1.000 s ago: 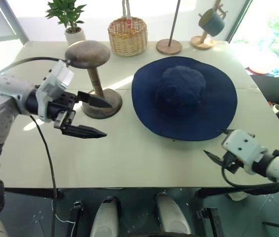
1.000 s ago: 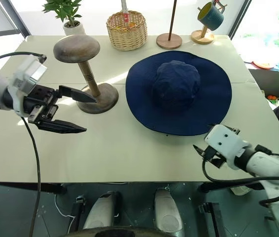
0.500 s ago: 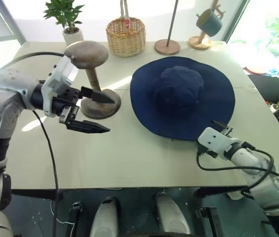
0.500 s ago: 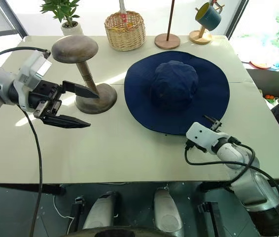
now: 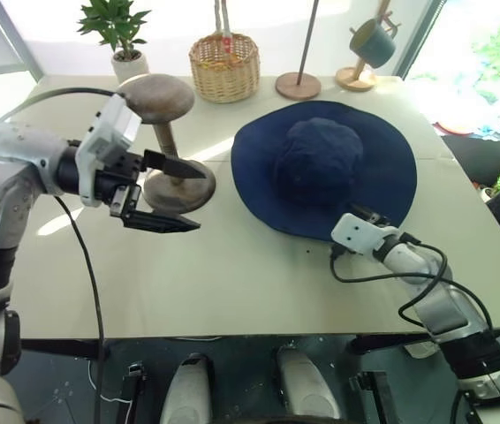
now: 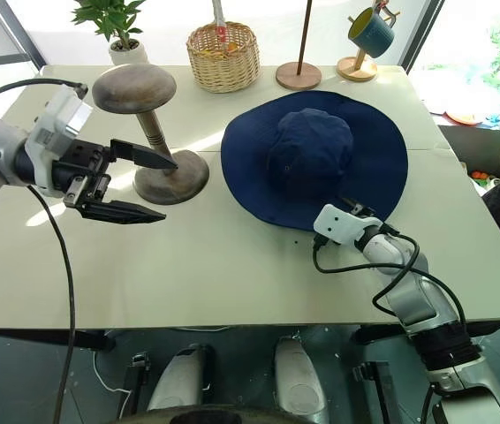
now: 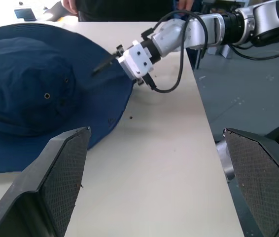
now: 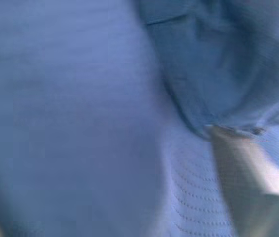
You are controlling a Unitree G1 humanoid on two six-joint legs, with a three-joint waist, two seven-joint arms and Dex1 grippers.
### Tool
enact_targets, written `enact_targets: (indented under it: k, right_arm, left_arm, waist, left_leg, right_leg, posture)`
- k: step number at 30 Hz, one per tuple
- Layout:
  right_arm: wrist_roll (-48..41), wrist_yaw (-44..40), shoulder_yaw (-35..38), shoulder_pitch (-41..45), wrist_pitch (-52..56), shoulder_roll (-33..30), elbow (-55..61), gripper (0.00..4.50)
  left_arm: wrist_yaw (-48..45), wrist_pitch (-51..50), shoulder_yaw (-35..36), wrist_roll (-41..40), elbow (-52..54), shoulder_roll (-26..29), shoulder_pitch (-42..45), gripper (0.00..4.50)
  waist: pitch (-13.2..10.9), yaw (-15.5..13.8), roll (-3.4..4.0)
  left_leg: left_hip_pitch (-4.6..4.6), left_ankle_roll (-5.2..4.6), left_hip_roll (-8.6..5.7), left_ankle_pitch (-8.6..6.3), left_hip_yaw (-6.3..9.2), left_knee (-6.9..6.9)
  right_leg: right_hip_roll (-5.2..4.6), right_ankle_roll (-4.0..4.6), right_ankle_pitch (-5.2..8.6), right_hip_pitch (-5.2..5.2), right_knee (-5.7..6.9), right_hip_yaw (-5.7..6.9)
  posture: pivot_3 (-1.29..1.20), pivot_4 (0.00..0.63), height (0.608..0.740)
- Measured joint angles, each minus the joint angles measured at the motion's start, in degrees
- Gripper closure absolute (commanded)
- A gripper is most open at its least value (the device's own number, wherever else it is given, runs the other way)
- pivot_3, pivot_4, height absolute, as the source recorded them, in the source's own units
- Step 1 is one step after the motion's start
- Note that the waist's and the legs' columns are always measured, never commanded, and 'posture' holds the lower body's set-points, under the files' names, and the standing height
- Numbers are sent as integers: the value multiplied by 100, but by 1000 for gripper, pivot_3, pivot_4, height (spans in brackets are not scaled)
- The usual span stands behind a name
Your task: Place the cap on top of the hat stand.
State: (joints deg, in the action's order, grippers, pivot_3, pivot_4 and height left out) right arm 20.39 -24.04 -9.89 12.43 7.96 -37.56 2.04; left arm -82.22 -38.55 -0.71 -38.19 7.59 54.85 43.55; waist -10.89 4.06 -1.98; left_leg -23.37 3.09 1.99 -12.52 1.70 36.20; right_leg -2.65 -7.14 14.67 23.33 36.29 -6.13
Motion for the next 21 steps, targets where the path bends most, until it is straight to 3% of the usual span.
enact_targets:
  k: [2, 4, 12, 16, 21]
  right_arm:
    - [-39, -91, 7, -47, -13, 7, 17, 4100]
    - [-104, -194, 39, -97, 7, 7, 67, 4480]
    - [-1323, -1229, 658, -132, 1015, 5, 996, 4480]
    - [-2062, -1751, 1170, 710, 1734, -373, 1192, 4480]
    - [-2611, -2196, 1457, 2514, 2109, -734, 736, 4480]
  left_arm:
    - [52, -14, 11, -4, 20, -1, -6, 0]
    - [141, -63, 68, -14, 40, -4, -15, 0]
    - [809, -417, 646, -370, 389, -44, -400, 0]
    - [1343, -776, 1264, -780, 799, -46, -777, 0]
    - [2186, -1290, 2208, -1438, 1230, -31, -1205, 0]
  waist:
    - [0, -7, 0]
    - [0, -12, 0]
    - [-4, -5, 7]
    - [-16, -9, 25]
    - [-19, 7, 30]
  left_leg:
    - [0, 0, 0, 0, 0, 0]
    - [-1, 0, 0, 0, 0, -1]
    - [-4, 0, 0, 0, 3, -5]
    - [-4, 0, 0, 0, 3, -3]
    - [-4, 0, 2, 0, 4, -8]
  right_leg:
    - [0, 0, 0, 0, 0, 0]
    - [0, -1, 1, 0, 0, 0]
    - [-1, -7, 2, 5, 1, 1]
    - [-2, -6, 1, 6, 4, 1]
    - [-2, -7, 1, 10, 5, 4]
  posture:
    - [0, 150, 740]
    - [0, 150, 740]
    - [0, 150, 740]
    - [0, 150, 740]
    - [0, 150, 740]
